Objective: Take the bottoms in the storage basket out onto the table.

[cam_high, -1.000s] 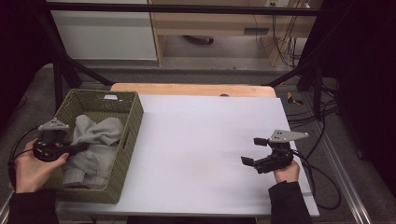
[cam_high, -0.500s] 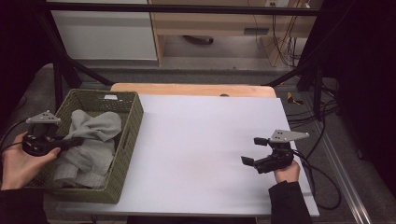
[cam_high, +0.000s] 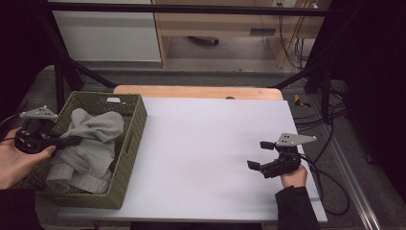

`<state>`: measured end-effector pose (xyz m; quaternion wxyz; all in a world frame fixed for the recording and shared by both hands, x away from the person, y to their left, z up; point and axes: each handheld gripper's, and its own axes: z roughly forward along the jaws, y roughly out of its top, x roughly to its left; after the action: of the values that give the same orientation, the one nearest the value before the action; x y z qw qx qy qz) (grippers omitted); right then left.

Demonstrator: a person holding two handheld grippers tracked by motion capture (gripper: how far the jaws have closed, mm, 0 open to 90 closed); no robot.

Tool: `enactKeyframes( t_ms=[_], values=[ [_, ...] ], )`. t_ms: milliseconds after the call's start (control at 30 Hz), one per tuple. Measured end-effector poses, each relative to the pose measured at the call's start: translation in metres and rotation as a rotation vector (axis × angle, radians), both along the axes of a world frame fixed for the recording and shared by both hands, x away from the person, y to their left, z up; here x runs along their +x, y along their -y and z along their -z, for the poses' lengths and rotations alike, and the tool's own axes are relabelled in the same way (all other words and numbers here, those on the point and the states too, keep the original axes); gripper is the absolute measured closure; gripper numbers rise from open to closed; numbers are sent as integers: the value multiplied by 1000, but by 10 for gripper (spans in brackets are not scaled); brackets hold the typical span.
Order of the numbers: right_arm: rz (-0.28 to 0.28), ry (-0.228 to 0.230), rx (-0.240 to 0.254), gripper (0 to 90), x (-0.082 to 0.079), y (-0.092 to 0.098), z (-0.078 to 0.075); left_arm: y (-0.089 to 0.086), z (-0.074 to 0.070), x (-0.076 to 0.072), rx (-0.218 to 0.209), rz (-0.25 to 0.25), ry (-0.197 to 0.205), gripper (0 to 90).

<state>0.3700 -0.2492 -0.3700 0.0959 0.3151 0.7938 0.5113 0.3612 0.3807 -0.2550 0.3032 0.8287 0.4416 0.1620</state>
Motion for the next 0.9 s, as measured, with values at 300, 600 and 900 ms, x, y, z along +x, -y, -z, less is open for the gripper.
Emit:
enactKeyframes(
  t_ms=[300,600,900],
  values=[
    [2,-1,0,41,0,0,0,3,-12,3,34,7,-16,827],
    [2,-1,3,41,0,0,0,8,-24,3,61,22,-23,827],
    [1,1,3,41,-1,1,-1,16,-34,5,79,47,-38,827]
  ],
)
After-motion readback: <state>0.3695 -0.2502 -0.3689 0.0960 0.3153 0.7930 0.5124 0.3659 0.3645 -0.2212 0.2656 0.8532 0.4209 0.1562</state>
